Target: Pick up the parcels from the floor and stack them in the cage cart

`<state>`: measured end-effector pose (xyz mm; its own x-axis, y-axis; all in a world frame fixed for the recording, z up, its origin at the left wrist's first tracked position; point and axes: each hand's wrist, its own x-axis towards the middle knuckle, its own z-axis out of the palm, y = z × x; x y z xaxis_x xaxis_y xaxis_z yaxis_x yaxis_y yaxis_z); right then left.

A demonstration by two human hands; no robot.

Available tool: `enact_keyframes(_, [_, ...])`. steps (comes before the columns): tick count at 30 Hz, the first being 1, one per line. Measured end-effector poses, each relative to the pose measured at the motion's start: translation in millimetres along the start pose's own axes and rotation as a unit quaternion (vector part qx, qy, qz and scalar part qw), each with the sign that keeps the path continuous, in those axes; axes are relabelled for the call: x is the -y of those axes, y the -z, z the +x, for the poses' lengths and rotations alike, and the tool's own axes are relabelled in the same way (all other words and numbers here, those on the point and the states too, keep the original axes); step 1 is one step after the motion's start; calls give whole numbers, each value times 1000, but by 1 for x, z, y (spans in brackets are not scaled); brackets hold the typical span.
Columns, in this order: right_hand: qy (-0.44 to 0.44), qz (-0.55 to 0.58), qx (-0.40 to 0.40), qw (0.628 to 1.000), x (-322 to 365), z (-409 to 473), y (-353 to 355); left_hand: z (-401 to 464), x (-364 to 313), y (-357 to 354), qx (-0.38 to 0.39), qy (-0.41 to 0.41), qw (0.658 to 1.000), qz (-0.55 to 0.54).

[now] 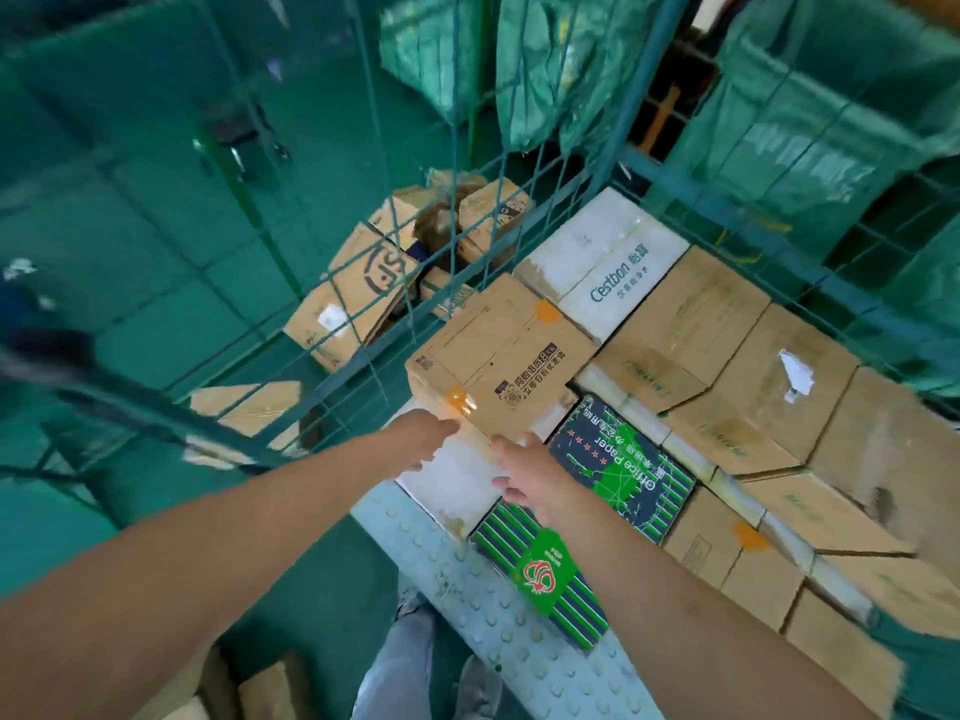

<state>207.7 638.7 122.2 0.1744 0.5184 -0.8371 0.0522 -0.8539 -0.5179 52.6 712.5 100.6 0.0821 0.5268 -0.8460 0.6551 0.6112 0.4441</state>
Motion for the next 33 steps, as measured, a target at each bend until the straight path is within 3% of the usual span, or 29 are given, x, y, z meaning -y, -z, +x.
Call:
enact_keyframes(6, [52, -40, 92, 994, 7, -122, -23, -142, 15, 21, 20, -44, 997, -56])
enact_keyframes(17, [149, -149, 193, 958, 15, -242, -98, -270, 103, 73, -24, -62, 989, -133])
enact_keyframes(25, [161, -252, 247, 922, 15, -271, -180, -292, 195, 125, -52, -30, 978, -202])
enact_keyframes(33, [141, -316, 278, 896, 36, -247, -284, -271, 268, 205, -155, -21, 934, -322])
